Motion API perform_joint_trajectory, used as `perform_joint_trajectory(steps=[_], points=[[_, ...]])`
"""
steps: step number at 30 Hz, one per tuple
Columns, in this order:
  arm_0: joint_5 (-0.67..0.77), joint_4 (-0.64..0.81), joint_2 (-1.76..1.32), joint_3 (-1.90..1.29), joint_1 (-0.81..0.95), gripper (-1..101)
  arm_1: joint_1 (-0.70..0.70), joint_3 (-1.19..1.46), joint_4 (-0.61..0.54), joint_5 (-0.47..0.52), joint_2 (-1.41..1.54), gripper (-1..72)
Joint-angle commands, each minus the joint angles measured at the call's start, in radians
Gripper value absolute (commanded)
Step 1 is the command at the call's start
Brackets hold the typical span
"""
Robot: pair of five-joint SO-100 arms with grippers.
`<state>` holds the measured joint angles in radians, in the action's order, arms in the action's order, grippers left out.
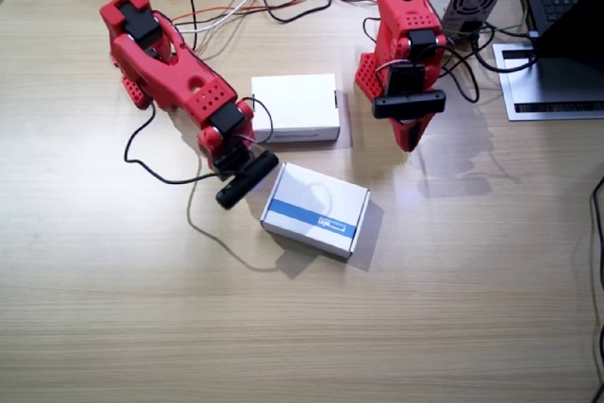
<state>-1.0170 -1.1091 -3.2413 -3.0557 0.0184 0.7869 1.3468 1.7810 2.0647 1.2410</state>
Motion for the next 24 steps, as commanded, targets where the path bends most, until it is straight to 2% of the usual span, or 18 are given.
perform_joint_trajectory(steps=[1, 10, 13, 15, 17, 20, 24], points=[[0.014, 0.018, -0.029, 0.017, 0.029, 0, -0.037, -0.046, 0.064, -0.002, 0.078, 14.1], [0.011, 0.015, -0.029, 0.017, 0.028, 0, 0.014, -0.081, 0.080, -0.008, 0.420, 13.8], [0.011, 0.020, -0.029, 0.017, 0.023, 0, 0.043, -0.169, 0.069, 0.048, 0.405, 12.7], [0.009, 0.017, -0.029, 0.017, 0.020, 0, 0.075, -0.242, 0.015, 0.041, 0.342, 13.0], [0.003, 0.011, -0.029, 0.017, 0.018, 0, 0.100, -0.414, 0.017, 0.008, 0.222, 13.9], [0.002, 0.012, -0.029, 0.017, 0.015, 0, 0.133, -0.808, 0.081, -0.066, -0.054, 15.4], [-0.005, 0.006, -0.029, 0.017, 0.012, 0, 0.161, -1.180, 0.081, -0.135, -0.345, 17.4]])
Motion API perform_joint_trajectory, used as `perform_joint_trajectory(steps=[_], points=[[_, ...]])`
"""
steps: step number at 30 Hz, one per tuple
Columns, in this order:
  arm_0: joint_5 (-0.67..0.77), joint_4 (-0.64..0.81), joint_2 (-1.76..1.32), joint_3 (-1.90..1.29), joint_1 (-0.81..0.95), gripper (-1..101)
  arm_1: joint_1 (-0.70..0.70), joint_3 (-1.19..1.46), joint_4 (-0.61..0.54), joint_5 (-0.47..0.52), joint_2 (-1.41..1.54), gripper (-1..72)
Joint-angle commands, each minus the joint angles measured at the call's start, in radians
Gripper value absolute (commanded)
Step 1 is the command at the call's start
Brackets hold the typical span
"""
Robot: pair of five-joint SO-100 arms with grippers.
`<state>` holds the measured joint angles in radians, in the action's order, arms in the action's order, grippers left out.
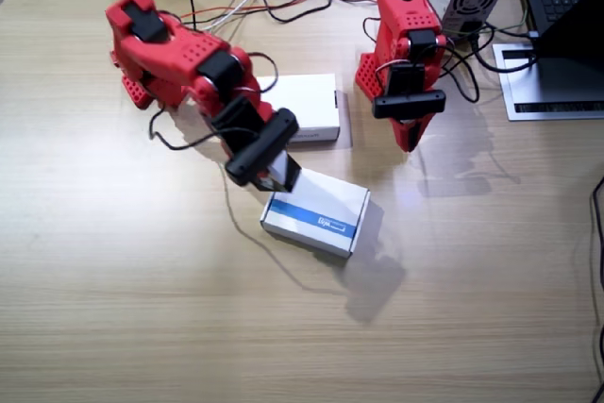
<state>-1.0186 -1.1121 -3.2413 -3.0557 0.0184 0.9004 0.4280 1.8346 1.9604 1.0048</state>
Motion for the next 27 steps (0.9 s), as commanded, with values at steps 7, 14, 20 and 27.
perform_joint_trajectory(steps=[7, 14, 20, 27], points=[[-0.015, 0.002, -0.029, 0.017, -0.006, 0, 0.095, -0.394, 0.028, -0.127, -0.216, 28.1], [-0.018, -0.003, -0.029, 0.017, -0.011, 0, 0.086, -0.673, -0.006, -0.265, -0.393, 41.2], [0.115, -0.002, -0.025, 0.158, 0.037, 3, -0.015, -0.657, 0.041, -0.468, -0.156, 47.1], [0.402, -0.351, 0.486, 1.039, 0.364, 21, -0.313, 0.419, 0.028, -0.611, 0.589, 44.5]])
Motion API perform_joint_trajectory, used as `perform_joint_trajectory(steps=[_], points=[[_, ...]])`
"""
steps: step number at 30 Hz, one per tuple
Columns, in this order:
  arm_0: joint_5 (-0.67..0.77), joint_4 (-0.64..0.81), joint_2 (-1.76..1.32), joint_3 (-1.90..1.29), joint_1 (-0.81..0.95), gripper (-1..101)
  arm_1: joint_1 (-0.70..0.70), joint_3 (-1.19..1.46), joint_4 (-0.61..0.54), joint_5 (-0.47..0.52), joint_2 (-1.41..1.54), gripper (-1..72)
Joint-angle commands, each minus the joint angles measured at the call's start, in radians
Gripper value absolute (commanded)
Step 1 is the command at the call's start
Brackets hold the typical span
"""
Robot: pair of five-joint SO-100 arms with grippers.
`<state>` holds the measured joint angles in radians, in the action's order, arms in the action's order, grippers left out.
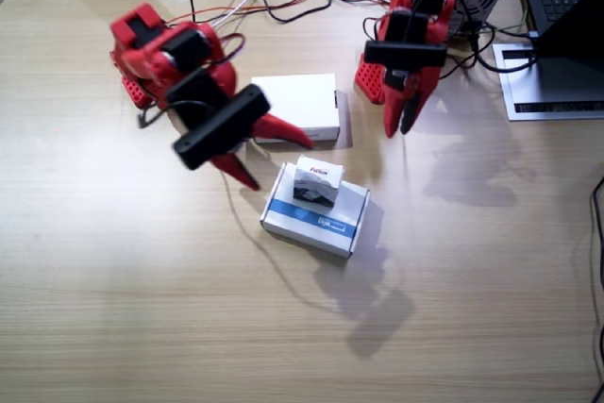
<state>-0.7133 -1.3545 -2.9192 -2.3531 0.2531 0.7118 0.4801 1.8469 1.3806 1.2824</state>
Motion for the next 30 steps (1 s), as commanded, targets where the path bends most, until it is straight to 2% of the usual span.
perform_joint_trajectory(steps=[1, 2, 5, 6, 9, 10, 16, 21, 30], points=[[0.153, -0.146, 0.227, 0.426, 0.181, 23, -0.187, 0.531, 0.015, -0.028, 0.425, 43.0], [0.232, -0.183, 0.296, 0.512, 0.235, 25, -0.258, 0.716, 0.014, 0.009, 0.552, 42.9], [0.489, -0.291, 0.502, 0.735, 0.350, 38, -0.485, 1.353, -0.161, 0.152, 1.069, 45.9], [0.552, -0.316, 0.546, 0.769, 0.394, 43, -0.546, 1.520, -0.186, 0.190, 1.244, 46.8], [0.640, -0.318, 0.623, 0.739, 0.534, 47, -0.704, 1.916, -0.152, 0.291, 1.770, 47.7], [0.667, -0.318, 0.675, 0.732, 0.549, 47, -0.739, 1.983, -0.144, 0.258, 1.876, 49.7], [0.781, -0.318, 0.982, 0.727, 0.477, 50, -0.759, 2.025, -0.149, 0.179, 1.882, 49.5], [0.833, -0.318, 1.218, 0.836, 0.419, 52, -0.724, 2.106, -0.210, 0.133, 1.882, 49.6], [0.856, -0.318, 1.378, 1.117, 0.476, 52, -0.769, 2.224, -0.308, 0.206, 1.882, 49.6]])
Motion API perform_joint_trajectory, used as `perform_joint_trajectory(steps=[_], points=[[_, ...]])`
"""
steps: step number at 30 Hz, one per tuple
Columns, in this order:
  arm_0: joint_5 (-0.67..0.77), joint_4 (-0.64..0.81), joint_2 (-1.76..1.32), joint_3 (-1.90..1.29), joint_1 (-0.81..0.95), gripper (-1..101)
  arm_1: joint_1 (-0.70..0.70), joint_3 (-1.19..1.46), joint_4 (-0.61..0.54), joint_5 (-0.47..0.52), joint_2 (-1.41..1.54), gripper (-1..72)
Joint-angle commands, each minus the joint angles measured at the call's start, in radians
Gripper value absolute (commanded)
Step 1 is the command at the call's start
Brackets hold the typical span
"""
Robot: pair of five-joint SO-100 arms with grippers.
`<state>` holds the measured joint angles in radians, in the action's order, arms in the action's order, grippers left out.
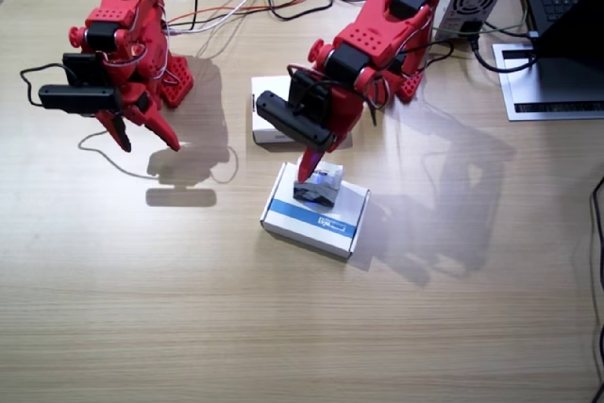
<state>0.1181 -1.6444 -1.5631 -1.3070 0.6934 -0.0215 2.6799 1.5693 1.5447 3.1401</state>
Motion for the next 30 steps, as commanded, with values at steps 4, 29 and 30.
perform_joint_trajectory(steps=[4, 29, 30], points=[[0.028, -0.026, 0.232, 0.124, -0.020, 53, -0.037, 0.040, -0.049, 0.051, 0.025, 49.6], [-0.215, -0.029, -0.084, 0.006, 0.364, 13, -0.008, 0.055, -0.115, -0.043, 0.025, 49.6], [-0.221, -0.029, -0.115, -0.034, 0.408, 14, -0.014, 0.057, -0.120, -0.048, 0.026, 49.6]])
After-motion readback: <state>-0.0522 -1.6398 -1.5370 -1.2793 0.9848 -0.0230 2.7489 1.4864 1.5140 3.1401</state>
